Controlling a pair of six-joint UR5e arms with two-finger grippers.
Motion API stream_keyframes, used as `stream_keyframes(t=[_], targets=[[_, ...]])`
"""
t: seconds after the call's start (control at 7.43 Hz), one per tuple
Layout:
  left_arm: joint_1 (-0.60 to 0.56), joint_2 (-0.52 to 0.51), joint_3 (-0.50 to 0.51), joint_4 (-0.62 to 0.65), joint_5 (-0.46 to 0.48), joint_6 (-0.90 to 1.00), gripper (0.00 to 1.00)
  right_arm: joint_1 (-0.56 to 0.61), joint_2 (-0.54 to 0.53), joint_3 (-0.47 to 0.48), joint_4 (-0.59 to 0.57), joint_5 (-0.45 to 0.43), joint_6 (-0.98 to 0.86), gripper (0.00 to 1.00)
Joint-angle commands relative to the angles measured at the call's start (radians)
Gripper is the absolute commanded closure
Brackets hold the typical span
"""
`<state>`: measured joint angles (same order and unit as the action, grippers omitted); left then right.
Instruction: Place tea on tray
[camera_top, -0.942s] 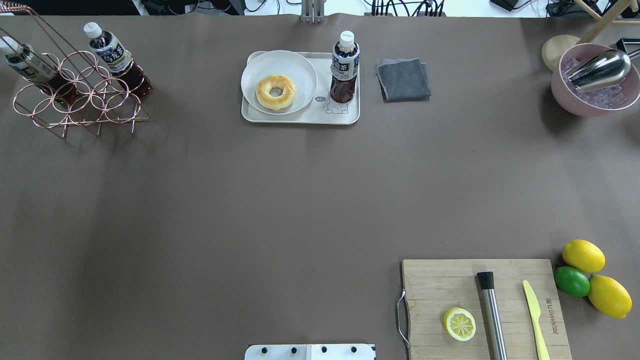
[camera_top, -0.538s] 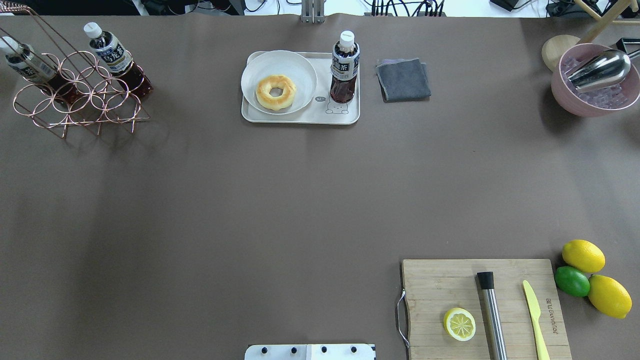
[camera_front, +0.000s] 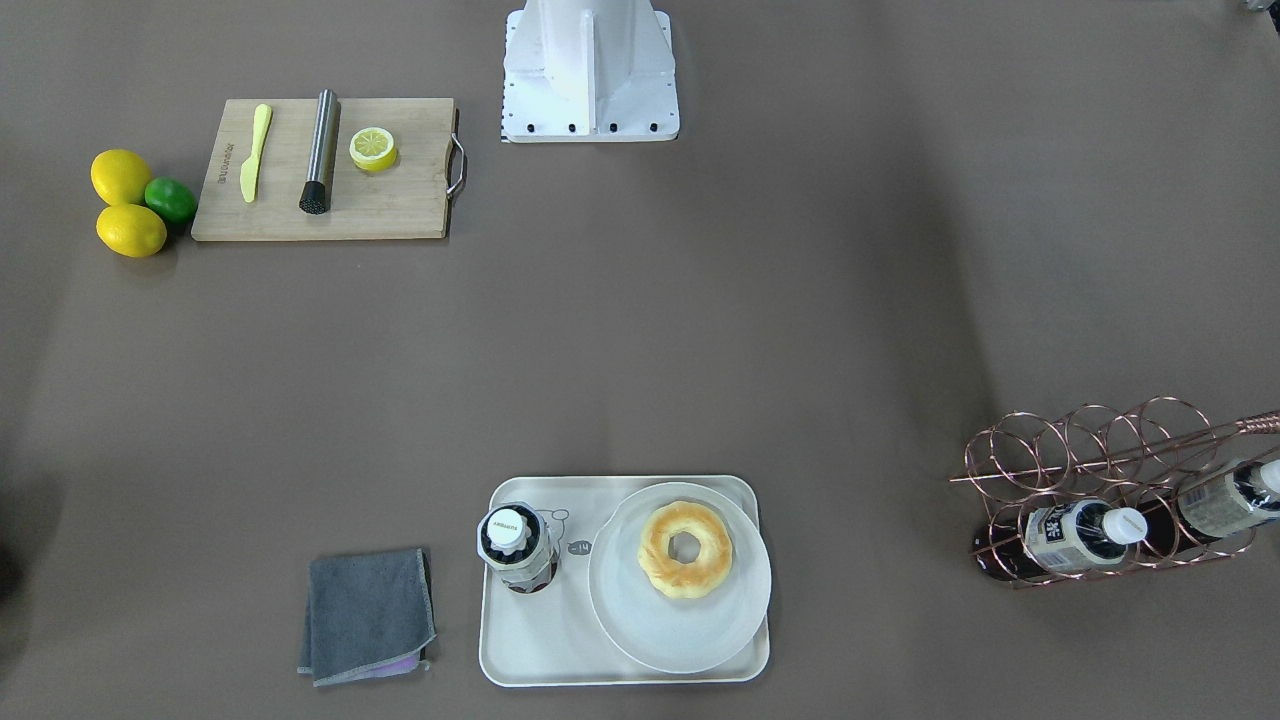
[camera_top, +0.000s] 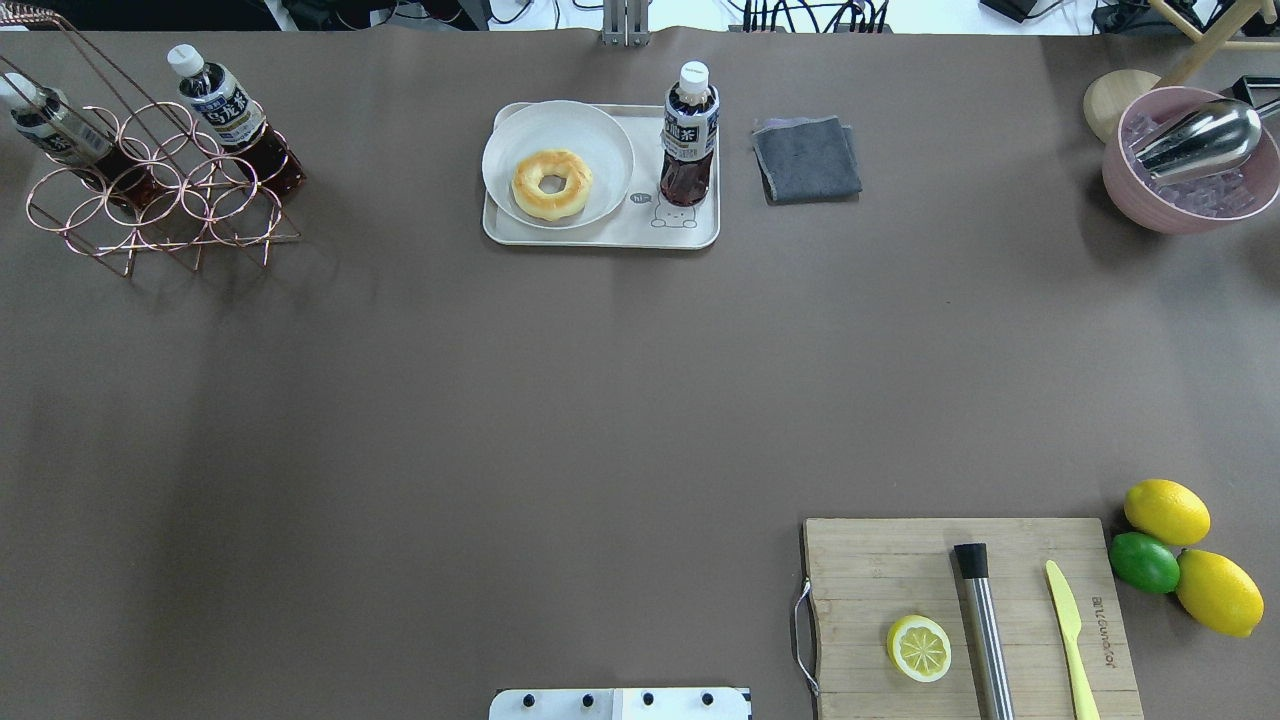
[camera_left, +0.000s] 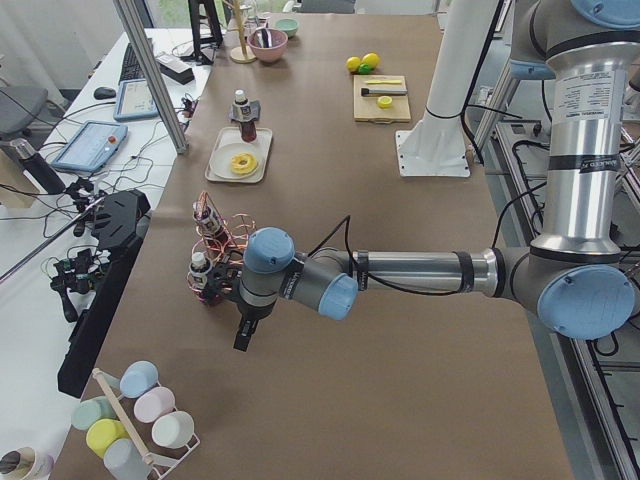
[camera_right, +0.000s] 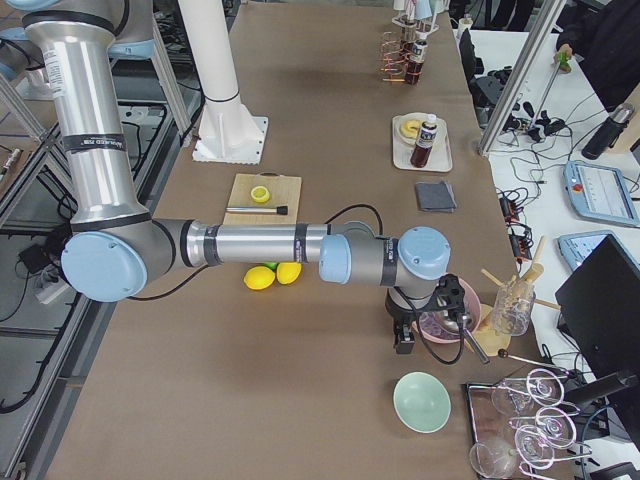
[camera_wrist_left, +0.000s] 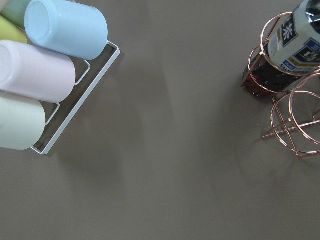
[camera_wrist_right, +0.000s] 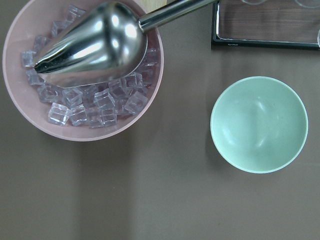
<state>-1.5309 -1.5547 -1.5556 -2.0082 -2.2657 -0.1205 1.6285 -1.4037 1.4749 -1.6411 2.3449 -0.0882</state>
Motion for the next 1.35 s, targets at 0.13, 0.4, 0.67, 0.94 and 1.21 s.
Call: stream_keyframes(t=[0.13,0.4,0.67,0.94,1.21], targets=[[0.000,-0.002,0.012,-0.007,0.000,0.002,0.02,0.001,0.011,0.060,-0.065,0.005,-0.002,0.00],[0.000,-0.002,0.011,-0.007,0.000,0.002,0.02,0.001,0.003,0.061,-0.065,0.005,-0.008,0.00],[0.000,-0.002,0.012,-0.007,0.000,0.004,0.02,0.001,-0.001,0.062,-0.065,0.004,-0.008,0.00],[0.000,-0.004,0.008,-0.009,0.000,0.004,0.02,0.001,-0.004,0.050,-0.065,0.004,-0.005,0.00],[0.000,-0.002,0.006,-0.009,0.000,0.004,0.02,0.001,-0.006,0.050,-0.065,0.005,-0.005,0.00]])
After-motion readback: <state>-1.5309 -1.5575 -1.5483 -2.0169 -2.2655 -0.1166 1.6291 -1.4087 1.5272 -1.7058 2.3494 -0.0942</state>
